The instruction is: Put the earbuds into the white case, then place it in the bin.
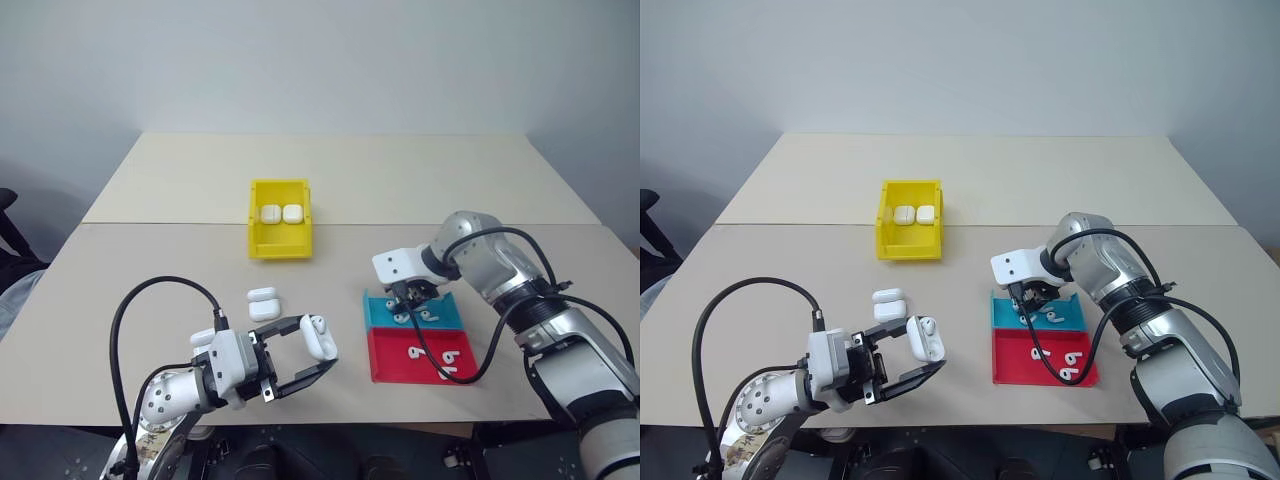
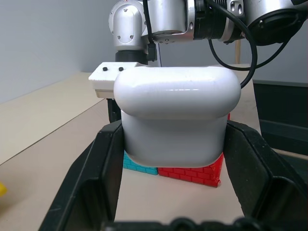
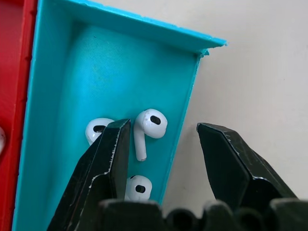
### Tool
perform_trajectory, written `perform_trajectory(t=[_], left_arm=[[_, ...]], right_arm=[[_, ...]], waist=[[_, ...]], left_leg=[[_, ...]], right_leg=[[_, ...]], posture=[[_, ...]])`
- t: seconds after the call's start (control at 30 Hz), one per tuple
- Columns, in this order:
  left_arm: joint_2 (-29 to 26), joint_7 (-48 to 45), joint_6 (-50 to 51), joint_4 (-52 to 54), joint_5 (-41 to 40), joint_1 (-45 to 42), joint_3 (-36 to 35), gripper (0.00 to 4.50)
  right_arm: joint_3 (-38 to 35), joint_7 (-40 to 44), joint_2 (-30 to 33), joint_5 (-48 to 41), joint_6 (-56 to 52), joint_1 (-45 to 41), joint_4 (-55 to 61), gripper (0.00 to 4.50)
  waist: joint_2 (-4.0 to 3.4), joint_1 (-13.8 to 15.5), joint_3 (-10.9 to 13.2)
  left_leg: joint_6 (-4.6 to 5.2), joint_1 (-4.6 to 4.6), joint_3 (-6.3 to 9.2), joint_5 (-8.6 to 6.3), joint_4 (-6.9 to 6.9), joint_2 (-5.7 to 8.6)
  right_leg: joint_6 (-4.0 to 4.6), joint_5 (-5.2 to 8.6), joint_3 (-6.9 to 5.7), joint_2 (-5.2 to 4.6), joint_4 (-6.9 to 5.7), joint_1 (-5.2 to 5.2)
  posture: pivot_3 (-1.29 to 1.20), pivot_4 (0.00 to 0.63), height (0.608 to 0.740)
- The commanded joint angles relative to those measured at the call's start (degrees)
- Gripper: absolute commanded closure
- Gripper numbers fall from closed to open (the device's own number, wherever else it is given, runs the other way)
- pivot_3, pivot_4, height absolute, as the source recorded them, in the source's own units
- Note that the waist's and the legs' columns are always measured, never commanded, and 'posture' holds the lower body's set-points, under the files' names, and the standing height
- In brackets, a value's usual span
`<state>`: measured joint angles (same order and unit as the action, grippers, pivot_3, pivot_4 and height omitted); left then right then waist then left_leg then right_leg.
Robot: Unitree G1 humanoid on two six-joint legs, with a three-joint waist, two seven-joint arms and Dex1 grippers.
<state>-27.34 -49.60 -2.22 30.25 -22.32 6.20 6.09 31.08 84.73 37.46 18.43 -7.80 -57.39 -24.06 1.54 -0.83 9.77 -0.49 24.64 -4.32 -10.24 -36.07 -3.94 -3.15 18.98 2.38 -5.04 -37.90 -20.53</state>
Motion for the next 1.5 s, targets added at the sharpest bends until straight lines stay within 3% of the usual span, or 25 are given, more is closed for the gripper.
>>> perform_trajectory(t=[0.03, 0.1, 0.63, 0.73, 1.27, 1.33, 1.5], left_arm=[[-0.09, 0.37, -0.79, 1.64, 0.07, -0.42, 0.38, 1.73], [0.01, 0.66, -0.51, 1.61, 0.1, -0.68, 0.41, 1.73], [-0.83, 0.81, -0.38, 1.63, -0.3, -0.76, 0.37, 1.73], [-0.89, 0.78, -0.3, 1.58, -0.32, -0.82, 0.36, 1.73], [-0.86, 0.78, -0.57, 1.21, 0.21, -1.12, 0.52, 1.73], [-0.86, 0.73, -0.59, 1.15, 0.19, -1.19, 0.52, 1.73], [-0.86, 0.7, -0.62, 1.1, 0.25, -1.27, 0.57, 1.73]], right_arm=[[-0.62, 0.54, -0.09, -0.35, 0.4, 0.32, 1.25, 2.0], [-0.54, 0.52, 0.07, -0.04, 0.84, 0.42, 1.29, 2.42], [-0.31, 0.33, 0.17, 0.87, 1.75, 1.04, 1.25, 2.42], [-0.32, 0.43, 0.23, 0.87, 1.98, 1.12, 1.28, 3.01], [-0.29, 0.5, 0.25, 1.44, 2.65, 1.59, 1.68, 3.01], [-0.27, 0.56, 0.26, 1.43, 2.7, 1.68, 1.79, 3.37], [-0.34, 0.54, 0.33, 1.37, 2.66, 1.99, 2.21, 3.37]], waist=[[0.0, 0.0, 0.0], [0.0, 0.01, 0.0], [0.0, 0.0, 0.0], [0.0, 0.0, 0.0], [-0.01, -0.01, -0.01], [-0.01, -0.01, -0.01], [-0.01, 0.01, -0.01]], left_leg=[[0.0, 0.0, 0.0, 0.0, 0.0, 0.0], [0.0, 0.0, 0.0, 0.0, 0.0, 0.0], [0.0, -0.01, 0.0, 0.0, -0.04, 0.0], [0.0, -0.01, 0.0, 0.0, -0.04, 0.0], [0.0, -0.04, 0.01, 0.0, -0.08, -0.01], [0.0, -0.04, 0.01, 0.0, -0.08, -0.01], [0.0, -0.06, 0.01, 0.0, -0.09, -0.01]], right_leg=[[0.0, 0.0, 0.0, 0.0, 0.0, 0.0], [0.0, 0.0, 0.0, 0.0, 0.0, 0.0], [0.0, 0.0, 0.0, 0.0, -0.05, 0.01], [0.0, 0.0, 0.0, 0.0, -0.05, 0.01], [0.0, 0.0, 0.0, 0.01, -0.07, 0.05], [0.0, 0.0, -0.01, 0.01, -0.07, 0.05], [0.0, 0.0, -0.01, 0.01, -0.07, 0.08]], posture=[[0.0, 0.15, 0.74], [0.0, 0.15, 0.74], [0.0, 0.15, 0.74], [0.0, 0.15, 0.74], [0.0, 0.15, 0.74], [0.0, 0.15, 0.74], [0.0, 0.15, 0.74]])
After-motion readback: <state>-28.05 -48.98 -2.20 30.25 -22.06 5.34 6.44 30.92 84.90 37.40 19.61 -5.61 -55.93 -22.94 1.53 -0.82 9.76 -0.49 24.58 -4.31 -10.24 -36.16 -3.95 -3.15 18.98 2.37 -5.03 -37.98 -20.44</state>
